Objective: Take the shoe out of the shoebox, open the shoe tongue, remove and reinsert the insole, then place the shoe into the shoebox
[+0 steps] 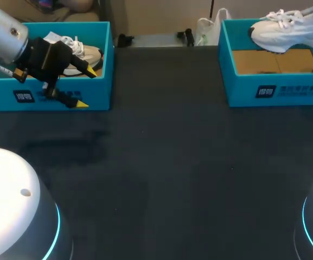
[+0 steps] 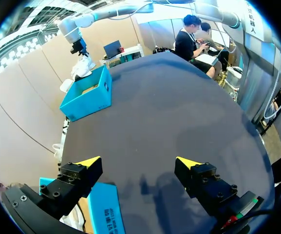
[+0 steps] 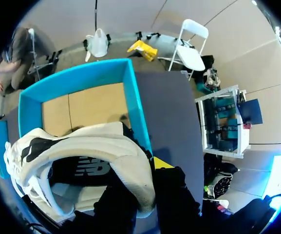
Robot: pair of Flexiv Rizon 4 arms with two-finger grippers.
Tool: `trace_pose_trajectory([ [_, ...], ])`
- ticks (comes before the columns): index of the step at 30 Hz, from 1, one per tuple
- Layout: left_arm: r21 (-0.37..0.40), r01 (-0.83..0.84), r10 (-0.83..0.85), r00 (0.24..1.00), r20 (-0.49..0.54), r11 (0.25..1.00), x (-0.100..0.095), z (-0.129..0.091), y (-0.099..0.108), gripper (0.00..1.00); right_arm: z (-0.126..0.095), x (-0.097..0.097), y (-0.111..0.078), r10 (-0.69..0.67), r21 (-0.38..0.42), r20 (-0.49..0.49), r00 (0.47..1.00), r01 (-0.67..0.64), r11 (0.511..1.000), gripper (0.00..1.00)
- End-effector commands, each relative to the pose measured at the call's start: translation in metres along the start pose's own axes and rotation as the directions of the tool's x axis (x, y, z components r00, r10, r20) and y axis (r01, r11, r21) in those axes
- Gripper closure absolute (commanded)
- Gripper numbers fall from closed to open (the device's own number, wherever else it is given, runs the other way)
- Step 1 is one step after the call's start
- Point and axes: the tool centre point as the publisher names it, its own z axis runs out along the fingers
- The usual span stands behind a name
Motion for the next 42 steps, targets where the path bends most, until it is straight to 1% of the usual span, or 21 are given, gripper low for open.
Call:
trace_pose_trajectory([
  [1, -0.004, 0.000, 0.000, 1.000, -0.001, 1.000, 0.000, 0.000, 0.000, 0.00, 0.009, 0.005, 0.001, -0.007, -0.008, 0.001, 1.000, 0.007, 1.000, 1.00],
  [9, -0.004, 0.000, 0.000, 1.000, -0.001, 1.000, 0.000, 0.000, 0.000, 0.00, 0.023, 0.012, 0.009, -0.018, -0.033, 0.023, 1.000, 0.019, 0.999, 1.00],
  [20, -0.004, 0.000, 0.000, 1.000, -0.001, 1.000, 0.000, 0.000, 0.000, 0.00, 0.052, 0.023, 0.016, -0.044, -0.037, 0.079, 0.996, 0.047, 0.998, 1.00],
  [25, -0.004, 0.000, 0.000, 1.000, -0.001, 1.000, 0.000, 0.000, 0.000, 0.00, 0.066, 0.027, 0.018, -0.043, -0.032, 0.074, 0.996, 0.045, 0.998, 1.00],
  [33, -0.004, 0.000, 0.000, 1.000, -0.001, 1.000, 0.000, 0.000, 0.000, 0.00, 0.082, 0.033, 0.013, -0.036, -0.026, 0.076, 0.996, 0.038, 0.999, 1.00],
  [36, -0.004, 0.000, 0.000, 1.000, -0.001, 1.000, 0.000, 0.000, 0.000, 0.00, 0.089, 0.035, 0.009, -0.031, -0.019, 0.087, 0.996, 0.033, 0.999, 1.00],
  [42, -0.004, 0.000, 0.000, 1.000, -0.001, 1.000, 0.000, 0.000, 0.000, 0.00, 0.095, 0.037, -0.002, -0.023, -0.006, 0.102, 0.994, 0.024, 1.000, 1.00],
])
